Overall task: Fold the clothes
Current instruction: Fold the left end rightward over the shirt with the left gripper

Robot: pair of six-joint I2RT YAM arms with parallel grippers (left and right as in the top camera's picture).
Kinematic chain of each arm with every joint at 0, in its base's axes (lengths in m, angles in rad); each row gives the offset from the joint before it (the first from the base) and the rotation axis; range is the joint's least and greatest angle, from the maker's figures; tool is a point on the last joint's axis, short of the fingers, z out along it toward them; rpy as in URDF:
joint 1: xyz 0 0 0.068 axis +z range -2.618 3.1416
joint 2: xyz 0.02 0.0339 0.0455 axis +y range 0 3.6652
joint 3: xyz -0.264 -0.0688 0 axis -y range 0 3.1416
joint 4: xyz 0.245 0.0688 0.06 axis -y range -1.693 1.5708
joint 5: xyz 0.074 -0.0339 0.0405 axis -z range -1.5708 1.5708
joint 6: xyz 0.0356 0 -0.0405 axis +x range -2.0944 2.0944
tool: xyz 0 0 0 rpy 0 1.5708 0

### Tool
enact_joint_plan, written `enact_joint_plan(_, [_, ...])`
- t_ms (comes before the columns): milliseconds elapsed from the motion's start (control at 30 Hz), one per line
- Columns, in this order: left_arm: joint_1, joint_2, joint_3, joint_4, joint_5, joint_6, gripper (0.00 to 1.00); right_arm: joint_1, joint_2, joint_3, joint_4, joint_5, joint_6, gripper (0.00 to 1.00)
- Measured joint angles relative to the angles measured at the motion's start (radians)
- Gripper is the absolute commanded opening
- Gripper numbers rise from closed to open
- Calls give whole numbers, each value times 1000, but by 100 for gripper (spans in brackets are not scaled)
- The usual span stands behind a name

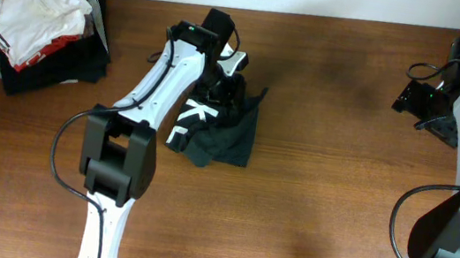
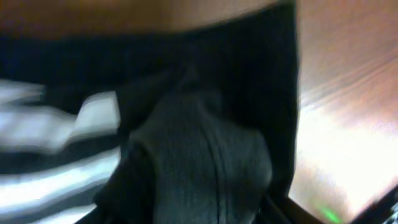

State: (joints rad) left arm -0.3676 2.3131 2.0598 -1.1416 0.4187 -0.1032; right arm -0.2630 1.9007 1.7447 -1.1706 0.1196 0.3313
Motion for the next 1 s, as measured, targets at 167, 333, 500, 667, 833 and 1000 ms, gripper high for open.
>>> enact_joint_plan(167, [0,21,-4,170,113,-19,53,0,0,0,0,0,1,99])
enact_joint_plan(333, [-11,21,-4,230,148,-58,53,0,0,0,0,0,1,99])
enact_joint_plan(500, [-42,21,-4,250,151,-80,53,0,0,0,0,0,0,99])
enact_joint_plan(667, [-87,39,-4,298,151,-82,53,0,0,0,0,0,0,99])
enact_joint_plan(833, [-92,43,10,333,317,0,72,0,0,0,0,0,0,99])
enact_joint_plan(1000, [-94,-34,141,143,266,92,87,0,0,0,1,0,0,99])
